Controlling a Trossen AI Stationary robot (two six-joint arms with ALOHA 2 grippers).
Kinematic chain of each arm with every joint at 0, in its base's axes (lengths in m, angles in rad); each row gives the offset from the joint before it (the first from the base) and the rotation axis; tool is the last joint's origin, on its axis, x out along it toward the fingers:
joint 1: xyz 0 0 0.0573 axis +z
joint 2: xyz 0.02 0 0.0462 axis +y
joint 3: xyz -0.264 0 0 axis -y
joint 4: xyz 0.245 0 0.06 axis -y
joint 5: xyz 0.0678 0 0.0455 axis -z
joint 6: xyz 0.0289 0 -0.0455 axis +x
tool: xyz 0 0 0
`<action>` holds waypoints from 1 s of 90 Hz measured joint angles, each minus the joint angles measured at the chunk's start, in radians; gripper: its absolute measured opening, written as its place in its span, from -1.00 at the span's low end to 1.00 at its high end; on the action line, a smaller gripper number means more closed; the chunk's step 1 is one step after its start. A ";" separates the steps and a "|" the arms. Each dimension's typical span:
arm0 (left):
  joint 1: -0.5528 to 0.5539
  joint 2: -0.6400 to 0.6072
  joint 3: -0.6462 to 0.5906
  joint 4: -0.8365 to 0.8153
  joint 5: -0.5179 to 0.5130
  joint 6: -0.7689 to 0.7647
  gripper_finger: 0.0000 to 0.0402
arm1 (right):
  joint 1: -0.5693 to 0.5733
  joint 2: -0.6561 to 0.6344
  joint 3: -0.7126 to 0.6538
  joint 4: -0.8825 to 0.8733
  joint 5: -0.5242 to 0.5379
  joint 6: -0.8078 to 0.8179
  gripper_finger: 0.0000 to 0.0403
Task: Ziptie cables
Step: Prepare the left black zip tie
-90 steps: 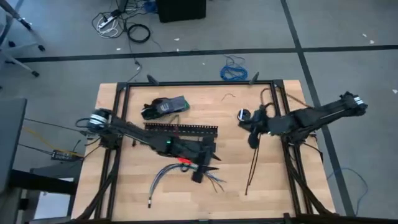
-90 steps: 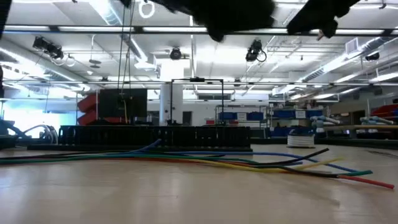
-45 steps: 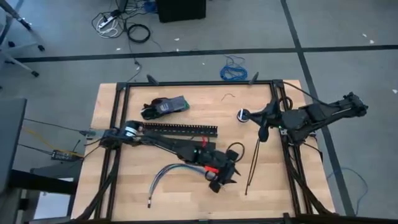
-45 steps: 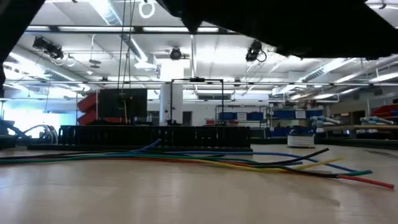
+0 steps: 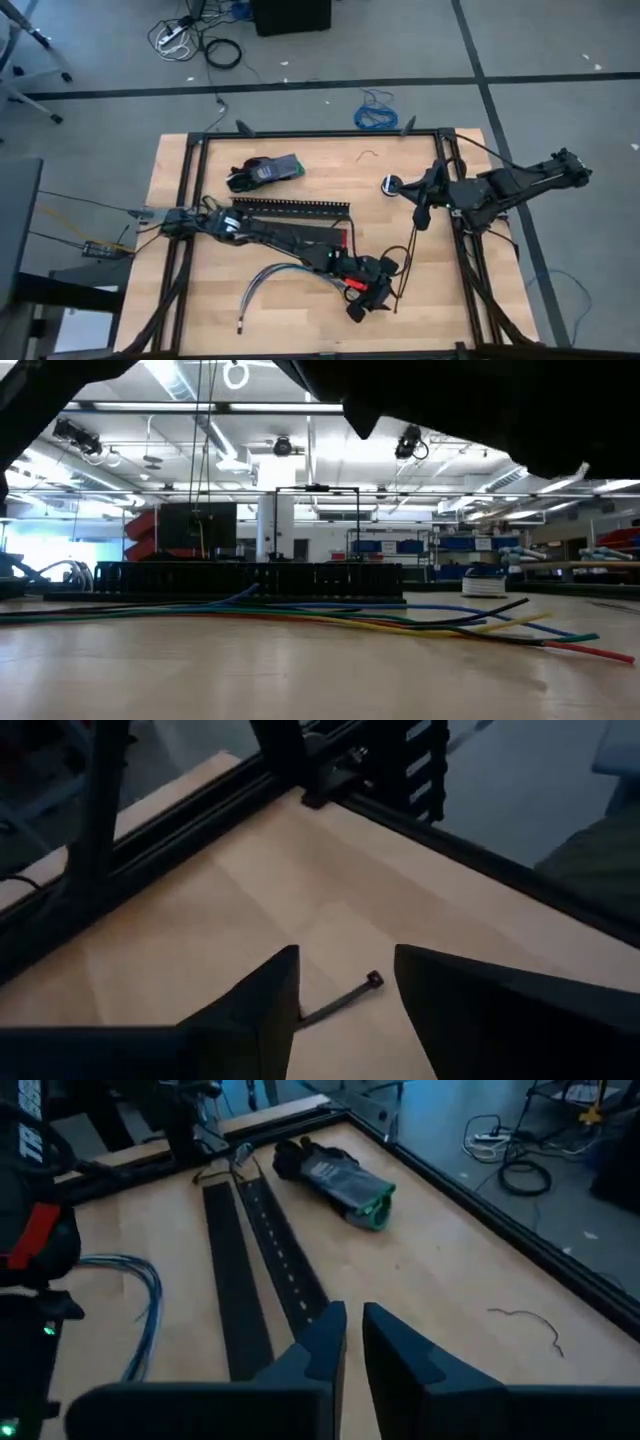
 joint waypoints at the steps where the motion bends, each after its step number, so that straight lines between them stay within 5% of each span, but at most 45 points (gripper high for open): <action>1: -0.001 0.004 0.003 -0.001 0.002 -0.007 -0.20 | 0.000 0.000 0.000 0.000 0.000 0.000 -0.82; 27: -0.042 0.049 0.039 0.007 0.032 -0.041 -0.20 | -0.003 0.001 0.000 0.000 0.000 0.035 -0.82; 50: -0.050 0.061 0.040 0.049 -0.071 0.027 -0.20 | -0.003 0.001 0.000 0.003 0.000 0.044 -0.82; 90: -0.048 0.115 0.039 0.117 -0.107 0.036 -0.20 | -0.006 0.001 0.000 0.009 0.001 0.045 -0.82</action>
